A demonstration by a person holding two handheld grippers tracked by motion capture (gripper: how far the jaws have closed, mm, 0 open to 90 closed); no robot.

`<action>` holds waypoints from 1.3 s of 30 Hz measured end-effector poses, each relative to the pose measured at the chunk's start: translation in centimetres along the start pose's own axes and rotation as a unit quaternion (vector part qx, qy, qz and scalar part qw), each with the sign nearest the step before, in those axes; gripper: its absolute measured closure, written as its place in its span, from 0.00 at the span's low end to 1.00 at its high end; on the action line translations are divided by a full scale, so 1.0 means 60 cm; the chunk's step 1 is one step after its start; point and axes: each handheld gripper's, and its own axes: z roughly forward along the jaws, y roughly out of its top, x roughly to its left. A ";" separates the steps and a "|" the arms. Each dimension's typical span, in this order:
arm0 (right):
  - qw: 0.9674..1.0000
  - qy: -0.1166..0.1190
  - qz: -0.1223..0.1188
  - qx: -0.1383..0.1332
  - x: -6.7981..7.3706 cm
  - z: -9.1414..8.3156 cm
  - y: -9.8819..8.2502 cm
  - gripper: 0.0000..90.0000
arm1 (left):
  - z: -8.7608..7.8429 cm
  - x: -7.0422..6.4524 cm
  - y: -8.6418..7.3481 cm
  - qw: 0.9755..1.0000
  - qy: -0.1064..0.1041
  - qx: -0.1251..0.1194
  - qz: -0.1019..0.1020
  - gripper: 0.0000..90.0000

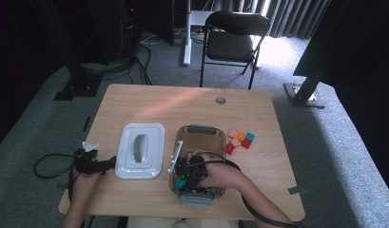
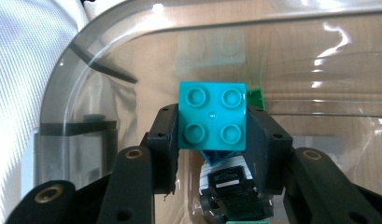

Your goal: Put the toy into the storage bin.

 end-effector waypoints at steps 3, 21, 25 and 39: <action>1.000 0.003 0.008 -0.001 -0.002 0.001 -0.001 0.62 | 0.000 0.000 0.000 1.000 0.000 0.000 0.000 0.01; 0.998 -0.022 0.034 -0.038 -0.002 -0.047 -0.045 0.60 | 0.000 0.000 0.000 1.000 0.000 0.000 0.001 0.01; 0.997 -0.029 0.046 -0.056 -0.004 -0.070 -0.067 0.60 | 0.000 0.000 0.000 1.000 0.000 0.000 0.001 0.01; 0.986 -0.072 0.097 -0.116 -0.014 -0.148 -0.153 0.61 | 0.000 0.000 0.000 1.000 0.000 0.001 0.001 0.01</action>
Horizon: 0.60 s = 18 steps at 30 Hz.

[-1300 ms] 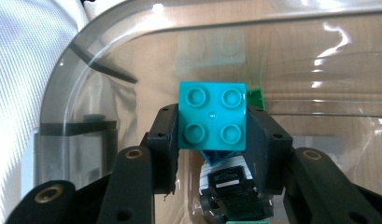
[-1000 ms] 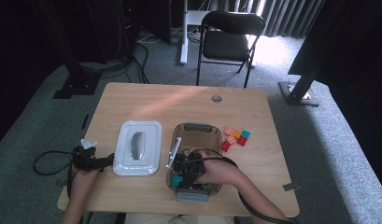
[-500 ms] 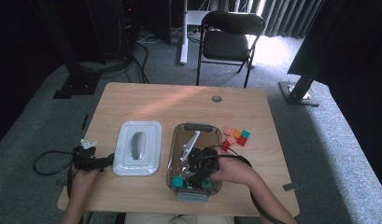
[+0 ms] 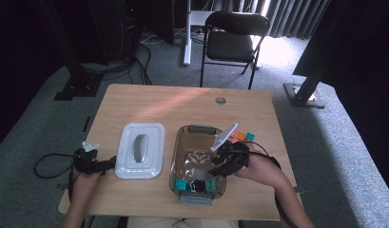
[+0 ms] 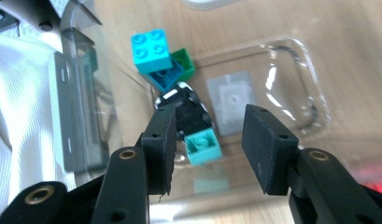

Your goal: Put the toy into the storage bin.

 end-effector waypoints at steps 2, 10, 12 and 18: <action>1.000 -0.011 0.013 -0.008 -0.009 -0.013 -0.013 0.61 | 0.000 0.000 0.000 1.000 0.000 0.000 0.000 0.01; 0.996 -0.038 0.076 -0.018 -0.056 -0.037 -0.077 0.61 | 0.000 0.000 0.000 1.000 0.000 0.000 0.000 0.01; 0.995 -0.042 0.090 -0.023 -0.067 -0.038 -0.092 0.61 | 0.000 0.000 0.000 1.000 0.000 0.000 0.000 0.01; 0.989 -0.060 0.129 -0.030 -0.104 -0.032 -0.130 0.61 | 0.000 0.000 0.000 1.000 0.000 0.000 0.000 0.01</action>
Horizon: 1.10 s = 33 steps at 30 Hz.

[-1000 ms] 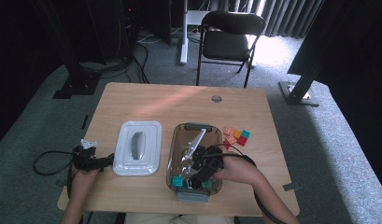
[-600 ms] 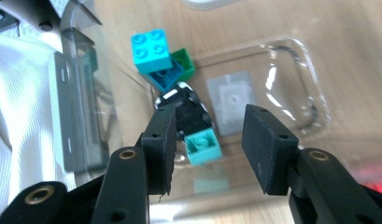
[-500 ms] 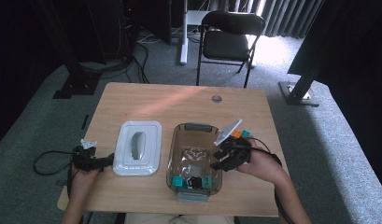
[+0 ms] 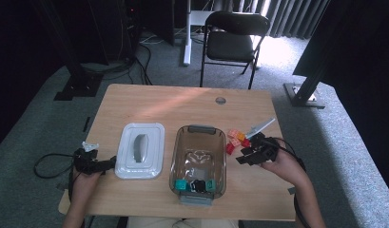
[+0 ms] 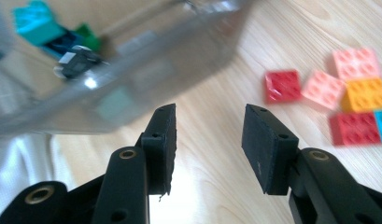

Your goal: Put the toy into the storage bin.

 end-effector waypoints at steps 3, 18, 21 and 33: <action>1.000 -0.014 0.022 0.000 -0.024 0.010 -0.013 0.60 | 0.000 0.000 0.000 1.000 0.000 0.000 0.000 0.01; 0.987 -0.063 0.148 0.009 -0.144 0.069 -0.057 0.57 | 0.000 0.000 0.000 1.000 0.000 0.000 0.000 0.01; 0.986 -0.069 0.150 0.020 -0.159 0.090 -0.055 0.56 | 0.000 0.000 0.000 1.000 0.000 0.000 0.000 0.01; 0.983 -0.090 0.160 0.023 -0.189 0.123 -0.033 0.54 | 0.000 0.000 0.000 1.000 0.000 0.000 0.000 0.01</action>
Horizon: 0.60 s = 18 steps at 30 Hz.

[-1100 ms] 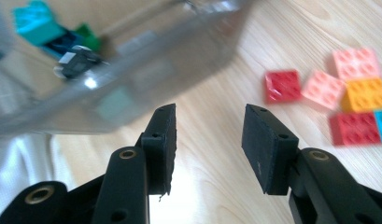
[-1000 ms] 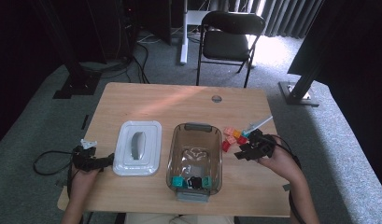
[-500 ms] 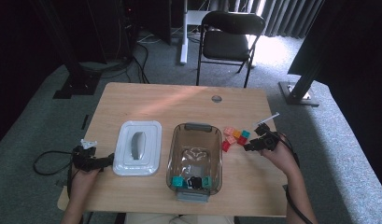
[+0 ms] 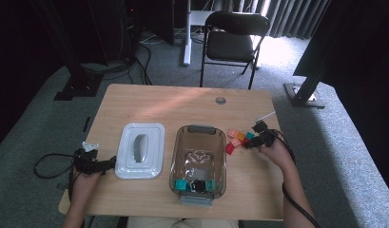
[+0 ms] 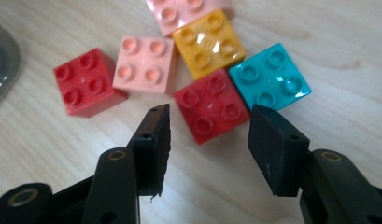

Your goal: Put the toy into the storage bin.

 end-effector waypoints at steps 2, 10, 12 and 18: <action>1.000 0.002 0.001 0.000 0.000 0.002 0.004 0.52 | 0.000 0.000 0.000 1.000 0.000 0.000 0.000 0.01; 1.000 -0.002 -0.018 0.013 0.006 0.017 0.016 0.51 | 0.000 0.000 0.000 1.000 0.000 0.000 0.000 0.01; 1.000 -0.008 -0.023 0.017 0.007 0.020 0.017 0.52 | 0.000 0.000 0.000 1.000 0.000 0.000 0.000 0.01; 0.999 -0.017 -0.028 0.032 0.010 0.027 0.015 0.59 | 0.000 0.000 0.000 1.000 0.000 0.000 0.000 0.01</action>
